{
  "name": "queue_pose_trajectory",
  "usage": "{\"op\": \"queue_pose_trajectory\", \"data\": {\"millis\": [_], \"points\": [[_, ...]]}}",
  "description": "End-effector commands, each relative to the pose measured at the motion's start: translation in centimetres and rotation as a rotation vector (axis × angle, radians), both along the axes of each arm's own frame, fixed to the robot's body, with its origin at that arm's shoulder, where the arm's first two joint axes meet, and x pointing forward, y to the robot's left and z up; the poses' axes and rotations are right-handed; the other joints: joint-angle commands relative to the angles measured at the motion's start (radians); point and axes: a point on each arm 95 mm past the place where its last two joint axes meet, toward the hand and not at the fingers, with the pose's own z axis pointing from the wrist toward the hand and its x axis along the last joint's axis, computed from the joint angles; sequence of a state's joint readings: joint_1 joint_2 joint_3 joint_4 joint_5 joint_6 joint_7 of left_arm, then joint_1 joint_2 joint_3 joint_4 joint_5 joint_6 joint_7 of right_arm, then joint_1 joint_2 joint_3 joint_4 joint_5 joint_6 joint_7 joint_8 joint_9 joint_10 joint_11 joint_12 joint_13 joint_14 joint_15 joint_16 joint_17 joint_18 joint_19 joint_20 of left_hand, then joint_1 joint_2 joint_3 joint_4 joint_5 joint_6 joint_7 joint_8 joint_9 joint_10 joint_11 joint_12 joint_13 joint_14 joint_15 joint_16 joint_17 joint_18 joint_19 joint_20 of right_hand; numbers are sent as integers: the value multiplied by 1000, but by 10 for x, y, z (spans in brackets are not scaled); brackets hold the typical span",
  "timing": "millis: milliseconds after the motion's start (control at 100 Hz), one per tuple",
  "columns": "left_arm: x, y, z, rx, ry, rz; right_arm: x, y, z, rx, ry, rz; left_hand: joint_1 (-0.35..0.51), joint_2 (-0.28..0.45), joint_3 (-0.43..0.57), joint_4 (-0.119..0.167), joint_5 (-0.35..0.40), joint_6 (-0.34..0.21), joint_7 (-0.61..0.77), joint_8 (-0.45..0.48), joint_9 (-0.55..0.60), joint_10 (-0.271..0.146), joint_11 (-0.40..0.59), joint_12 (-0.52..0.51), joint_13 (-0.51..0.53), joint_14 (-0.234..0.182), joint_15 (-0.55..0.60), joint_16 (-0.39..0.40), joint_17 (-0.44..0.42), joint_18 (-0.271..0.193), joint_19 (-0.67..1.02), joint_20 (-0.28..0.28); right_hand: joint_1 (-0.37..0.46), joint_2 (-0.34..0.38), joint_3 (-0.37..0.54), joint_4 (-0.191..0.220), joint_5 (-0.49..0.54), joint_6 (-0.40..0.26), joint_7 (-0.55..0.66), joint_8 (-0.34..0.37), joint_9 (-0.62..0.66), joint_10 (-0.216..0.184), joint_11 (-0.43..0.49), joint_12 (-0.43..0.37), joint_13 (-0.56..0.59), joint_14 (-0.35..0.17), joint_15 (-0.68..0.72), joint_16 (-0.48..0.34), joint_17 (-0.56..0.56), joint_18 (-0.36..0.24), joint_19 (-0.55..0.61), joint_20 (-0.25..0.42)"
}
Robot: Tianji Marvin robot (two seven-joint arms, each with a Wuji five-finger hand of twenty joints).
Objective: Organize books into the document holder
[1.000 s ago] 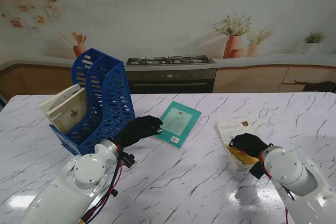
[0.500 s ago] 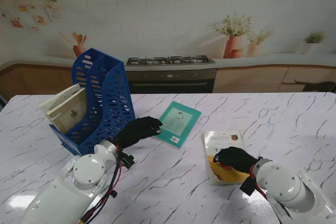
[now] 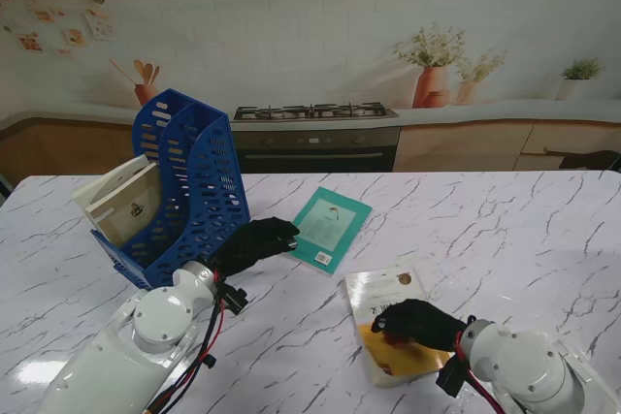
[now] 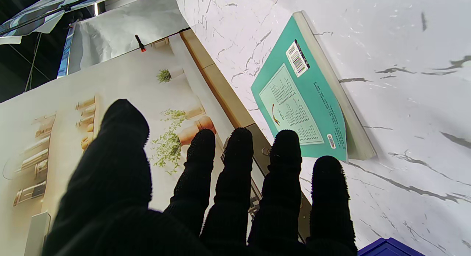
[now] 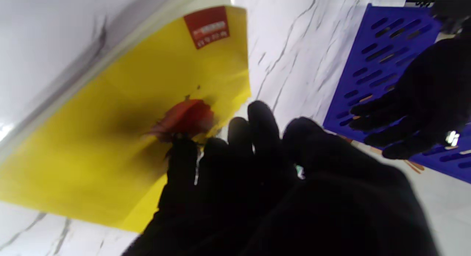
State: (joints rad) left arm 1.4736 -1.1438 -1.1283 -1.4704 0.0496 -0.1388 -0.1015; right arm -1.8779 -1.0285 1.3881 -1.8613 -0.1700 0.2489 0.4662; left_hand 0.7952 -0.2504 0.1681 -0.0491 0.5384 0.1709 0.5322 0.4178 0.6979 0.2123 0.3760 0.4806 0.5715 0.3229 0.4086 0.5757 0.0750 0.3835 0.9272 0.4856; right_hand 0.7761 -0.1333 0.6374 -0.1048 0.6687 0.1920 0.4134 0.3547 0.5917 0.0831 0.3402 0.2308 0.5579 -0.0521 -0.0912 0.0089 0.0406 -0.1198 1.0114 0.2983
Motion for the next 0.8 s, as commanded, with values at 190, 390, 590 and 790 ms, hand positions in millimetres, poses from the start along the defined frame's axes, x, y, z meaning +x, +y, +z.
{"op": "queue_pose_trajectory", "data": {"millis": [190, 390, 590, 790], "points": [[0, -3, 1, -4, -6, -16, -8, 5, 11, 55, -84, -60, 9, 36, -38, 28, 16, 3, -3, -10, 1, 6, 8, -5, 10, 11, 23, 9, -13, 14, 32, 14, -68, 28, -106, 37, 65, 23, -91, 129, 63, 103, -7, -15, 125, 180, 162, 90, 50, 340, 46, 16], [0, -4, 1, -2, -3, -16, 8, -22, 19, -16, -202, -201, 11, 38, -41, 29, 15, 3, -2, -9, 2, 7, 8, -5, 9, 11, 22, 8, -16, 15, 30, 12, -79, -54, -102, -22, 149, -88, 127, 152, 285, 46, 66, 32, 258, 173, 398, 225, 89, 464, 87, 37], [0, -7, 2, 3, 2, -19, 13, -39, 11, -91, -202, -225, 12, 41, -45, 29, 15, 3, -3, -10, 2, 6, 8, -5, 9, 10, 22, 8, -17, 16, 30, 12, -100, -48, -96, -21, 168, -89, 145, 148, 326, 53, 50, 45, 293, 185, 426, 248, 107, 499, 123, 55], [1, -9, 1, -1, 7, -32, 5, -41, -6, -77, -108, -248, 13, 43, -49, 30, 14, 4, -2, -9, 0, 6, 8, -5, 8, 9, 21, 8, -19, 17, 28, 11, -104, -30, -104, -7, 191, -66, 129, 151, 338, 72, 42, 54, 303, 205, 429, 256, 142, 563, 130, 60]]}}
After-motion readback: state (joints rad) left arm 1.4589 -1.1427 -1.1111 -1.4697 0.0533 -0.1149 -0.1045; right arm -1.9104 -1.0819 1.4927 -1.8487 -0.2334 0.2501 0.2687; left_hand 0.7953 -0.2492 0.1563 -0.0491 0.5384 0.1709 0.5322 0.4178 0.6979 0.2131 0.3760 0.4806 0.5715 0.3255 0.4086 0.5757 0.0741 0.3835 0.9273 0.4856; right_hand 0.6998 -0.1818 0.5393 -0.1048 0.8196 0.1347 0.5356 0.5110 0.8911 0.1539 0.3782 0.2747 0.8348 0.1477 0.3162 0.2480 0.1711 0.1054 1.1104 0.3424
